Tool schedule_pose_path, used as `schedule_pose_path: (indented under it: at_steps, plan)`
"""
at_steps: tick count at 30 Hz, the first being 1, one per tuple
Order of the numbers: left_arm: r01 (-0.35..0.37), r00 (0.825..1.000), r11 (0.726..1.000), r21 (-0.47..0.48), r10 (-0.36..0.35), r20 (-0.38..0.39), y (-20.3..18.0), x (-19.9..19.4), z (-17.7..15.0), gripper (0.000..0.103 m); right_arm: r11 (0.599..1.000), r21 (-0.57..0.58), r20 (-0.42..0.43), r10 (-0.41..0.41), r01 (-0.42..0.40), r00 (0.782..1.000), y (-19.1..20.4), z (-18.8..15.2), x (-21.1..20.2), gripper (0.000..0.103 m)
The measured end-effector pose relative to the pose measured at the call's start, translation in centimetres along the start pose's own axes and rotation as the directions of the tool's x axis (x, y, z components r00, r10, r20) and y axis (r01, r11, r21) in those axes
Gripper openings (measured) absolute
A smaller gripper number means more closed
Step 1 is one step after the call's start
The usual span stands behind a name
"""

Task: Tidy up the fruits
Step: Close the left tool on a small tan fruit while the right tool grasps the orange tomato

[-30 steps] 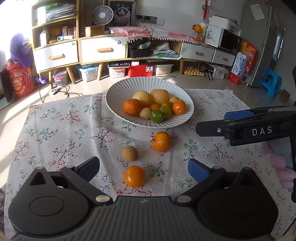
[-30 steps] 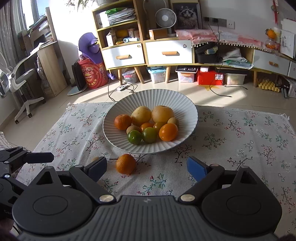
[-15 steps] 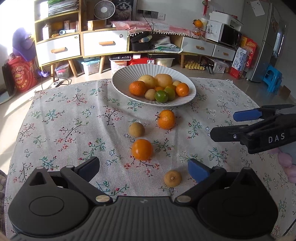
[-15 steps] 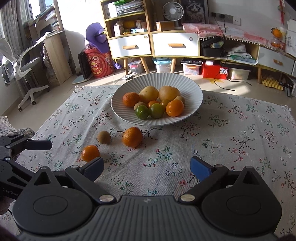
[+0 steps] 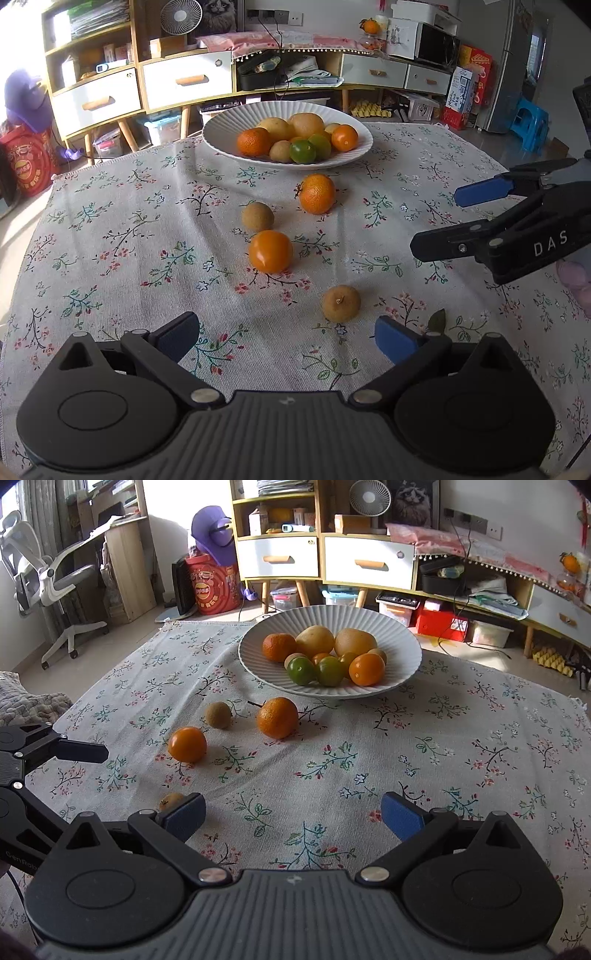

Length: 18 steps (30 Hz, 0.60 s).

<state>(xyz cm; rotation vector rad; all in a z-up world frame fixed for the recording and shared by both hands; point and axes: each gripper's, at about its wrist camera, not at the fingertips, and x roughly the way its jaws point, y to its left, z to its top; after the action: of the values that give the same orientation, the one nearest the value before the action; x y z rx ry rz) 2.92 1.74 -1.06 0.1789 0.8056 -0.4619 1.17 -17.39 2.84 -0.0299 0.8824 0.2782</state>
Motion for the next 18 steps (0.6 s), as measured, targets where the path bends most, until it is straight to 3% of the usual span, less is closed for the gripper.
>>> schedule_pose_path:
  at_steps: [3,5,12,14,18]
  plan:
    - [0.038,0.999,0.999,0.009,-0.038,0.017,-0.5,0.3,0.0,0.091,1.000,0.000,-0.002,-0.004,0.004,1.000,0.0,0.0,0.1,0.101]
    - [0.072,0.997,0.997,0.018,-0.072,0.021,-0.9,0.6,0.0,0.073,1.000,0.003,-0.004,-0.004,0.004,1.000,-0.1,0.0,0.2,0.101]
    - [0.116,0.992,0.993,0.003,-0.116,0.043,-1.2,1.2,0.0,0.039,1.000,0.000,-0.009,0.000,0.000,1.000,0.1,0.0,0.4,0.101]
    - [0.131,0.990,0.991,0.002,-0.131,0.044,-1.3,1.1,0.0,0.019,1.000,-0.006,-0.011,0.000,0.000,1.000,0.3,0.0,0.5,0.101]
    - [0.117,0.992,0.993,0.015,-0.118,0.040,-1.5,0.7,0.1,0.019,1.000,-0.012,-0.012,0.002,-0.002,1.000,0.6,0.2,0.7,0.101]
